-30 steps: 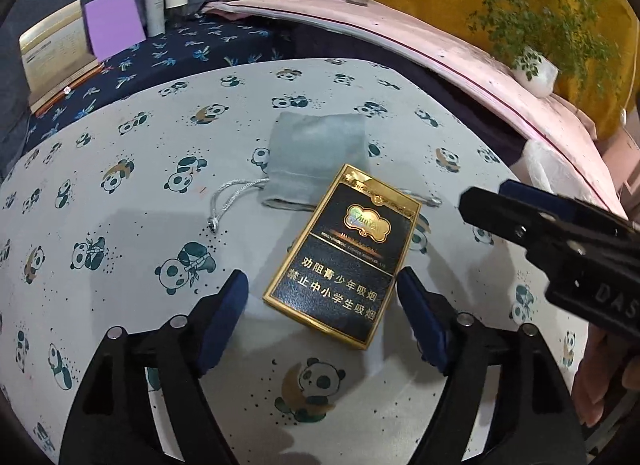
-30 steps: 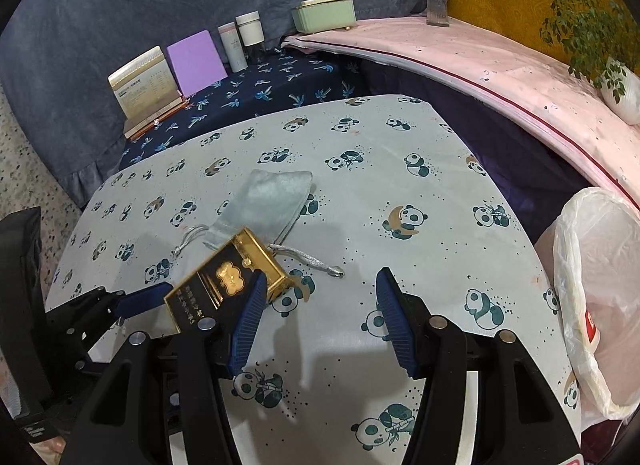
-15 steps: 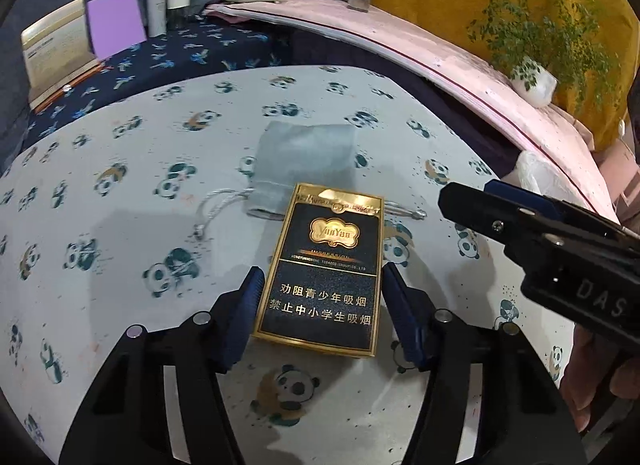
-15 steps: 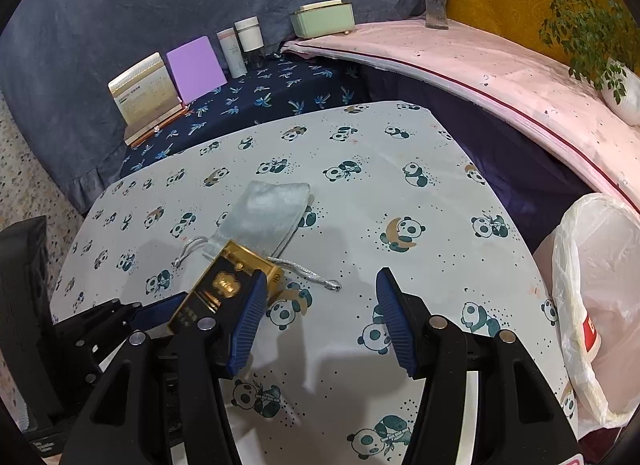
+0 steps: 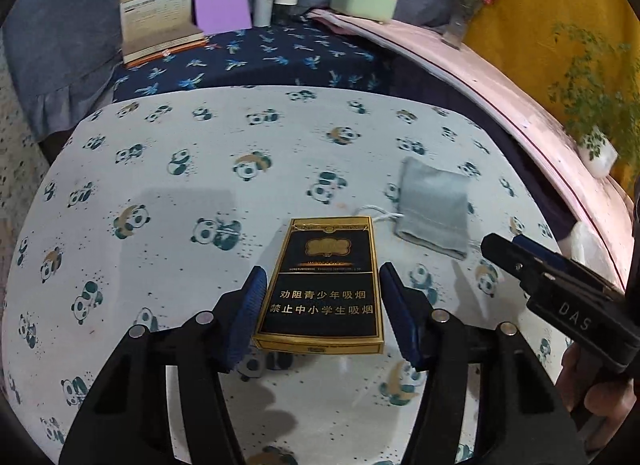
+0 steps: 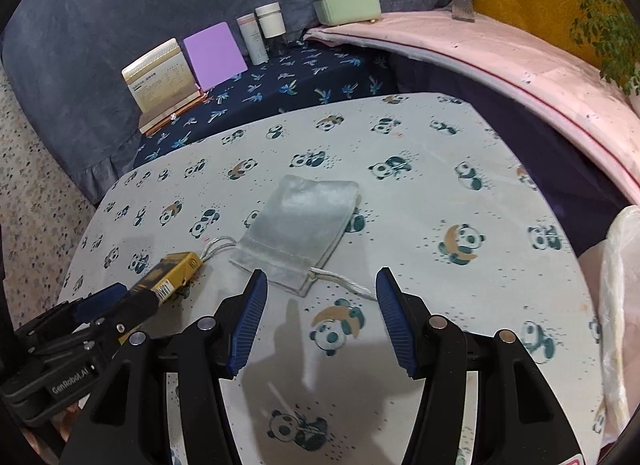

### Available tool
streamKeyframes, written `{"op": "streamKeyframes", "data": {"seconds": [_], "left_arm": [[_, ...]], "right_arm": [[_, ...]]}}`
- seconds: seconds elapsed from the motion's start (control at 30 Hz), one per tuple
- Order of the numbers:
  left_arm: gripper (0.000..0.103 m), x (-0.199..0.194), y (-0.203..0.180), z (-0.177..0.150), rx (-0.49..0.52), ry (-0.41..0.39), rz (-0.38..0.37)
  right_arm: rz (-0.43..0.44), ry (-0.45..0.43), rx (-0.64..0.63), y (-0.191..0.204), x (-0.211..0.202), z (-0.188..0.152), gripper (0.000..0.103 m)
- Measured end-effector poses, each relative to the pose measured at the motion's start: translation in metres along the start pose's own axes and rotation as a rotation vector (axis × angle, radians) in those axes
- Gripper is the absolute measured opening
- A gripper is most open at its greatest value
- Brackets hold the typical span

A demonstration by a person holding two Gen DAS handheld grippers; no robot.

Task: Collect trash
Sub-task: 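Grasp the cigarette box with the left tool while the right tool grasps the grey pouch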

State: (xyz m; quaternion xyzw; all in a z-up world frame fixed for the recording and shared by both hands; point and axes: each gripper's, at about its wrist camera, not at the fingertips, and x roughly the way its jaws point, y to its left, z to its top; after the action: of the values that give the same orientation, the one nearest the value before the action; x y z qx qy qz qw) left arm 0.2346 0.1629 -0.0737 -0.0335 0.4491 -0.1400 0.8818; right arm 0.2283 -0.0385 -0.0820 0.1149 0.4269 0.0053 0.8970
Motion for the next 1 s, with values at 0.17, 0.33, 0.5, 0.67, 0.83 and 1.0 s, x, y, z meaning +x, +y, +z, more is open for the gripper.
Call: {"op": "streamKeyframes", "data": {"seconds": [0.17, 0.33, 0.5, 0.67, 0.83, 1.0], "left_arm": [[0.055, 0.012, 0.005, 0.003, -0.029, 0.040, 0.036], [0.055, 0.026, 0.003, -0.001, -0.041, 0.090, 0.047], [0.055, 0.028, -0.004, -0.004, -0.030, 0.081, 0.065], [0.054, 0.024, -0.010, -0.004, -0.043, 0.085, 0.043], [0.054, 0.009, -0.024, -0.004, -0.032, 0.061, 0.021], [0.054, -0.009, -0.045, -0.001, -0.014, 0.033, -0.005]], "right_arm": [[0.003, 0.026, -0.020, 0.010, 0.019, 0.004, 0.051], [-0.006, 0.057, -0.034, 0.017, 0.038, 0.004, 0.042], [-0.034, 0.038, -0.070, 0.022, 0.038, 0.000, 0.031], [-0.026, 0.040, -0.065, 0.016, 0.031, -0.002, 0.012], [-0.030, 0.010, -0.049, 0.009, 0.012, -0.006, 0.011], [-0.029, -0.028, -0.020, -0.002, -0.013, -0.007, 0.011]]}}
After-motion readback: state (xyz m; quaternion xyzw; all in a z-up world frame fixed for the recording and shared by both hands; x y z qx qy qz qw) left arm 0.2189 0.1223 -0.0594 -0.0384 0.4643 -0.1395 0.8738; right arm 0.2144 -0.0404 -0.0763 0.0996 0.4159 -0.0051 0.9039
